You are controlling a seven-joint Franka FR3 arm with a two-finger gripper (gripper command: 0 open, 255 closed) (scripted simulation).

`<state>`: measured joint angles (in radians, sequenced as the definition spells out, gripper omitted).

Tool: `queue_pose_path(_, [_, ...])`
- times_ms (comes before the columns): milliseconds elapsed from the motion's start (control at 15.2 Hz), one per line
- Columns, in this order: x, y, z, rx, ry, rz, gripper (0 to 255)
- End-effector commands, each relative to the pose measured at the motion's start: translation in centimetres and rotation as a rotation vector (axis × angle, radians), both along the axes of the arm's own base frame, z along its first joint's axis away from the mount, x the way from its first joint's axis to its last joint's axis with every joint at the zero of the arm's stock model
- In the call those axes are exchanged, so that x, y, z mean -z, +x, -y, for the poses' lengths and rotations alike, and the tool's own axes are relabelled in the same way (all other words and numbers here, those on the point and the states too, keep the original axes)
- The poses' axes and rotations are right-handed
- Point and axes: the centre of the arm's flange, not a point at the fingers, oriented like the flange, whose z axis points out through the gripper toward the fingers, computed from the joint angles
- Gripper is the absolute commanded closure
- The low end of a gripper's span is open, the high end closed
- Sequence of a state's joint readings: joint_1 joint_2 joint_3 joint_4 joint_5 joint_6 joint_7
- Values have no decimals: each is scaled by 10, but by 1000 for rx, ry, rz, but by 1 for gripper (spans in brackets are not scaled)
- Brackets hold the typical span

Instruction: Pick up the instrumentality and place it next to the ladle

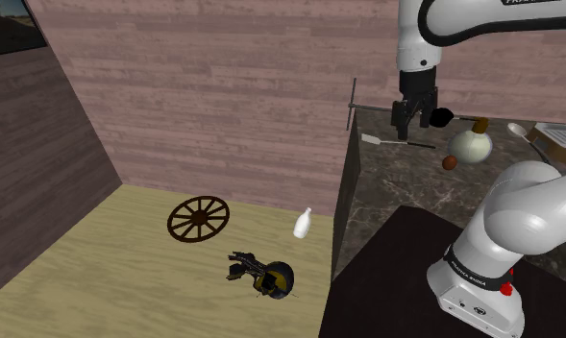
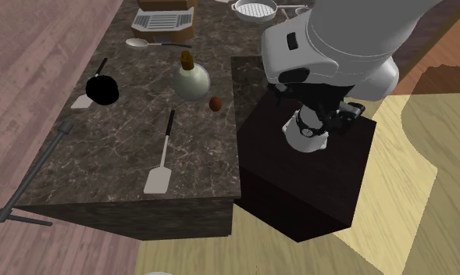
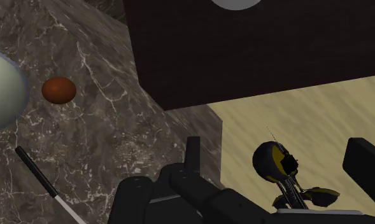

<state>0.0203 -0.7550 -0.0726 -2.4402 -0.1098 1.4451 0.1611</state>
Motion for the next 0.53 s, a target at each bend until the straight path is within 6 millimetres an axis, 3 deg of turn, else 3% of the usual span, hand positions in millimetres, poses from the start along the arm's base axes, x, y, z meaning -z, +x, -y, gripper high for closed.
queue_pose_path(0, [0, 0, 0, 0, 0, 0, 0])
queue_pose_path(462, [34, 0, 84, -174, 31, 35, 0])
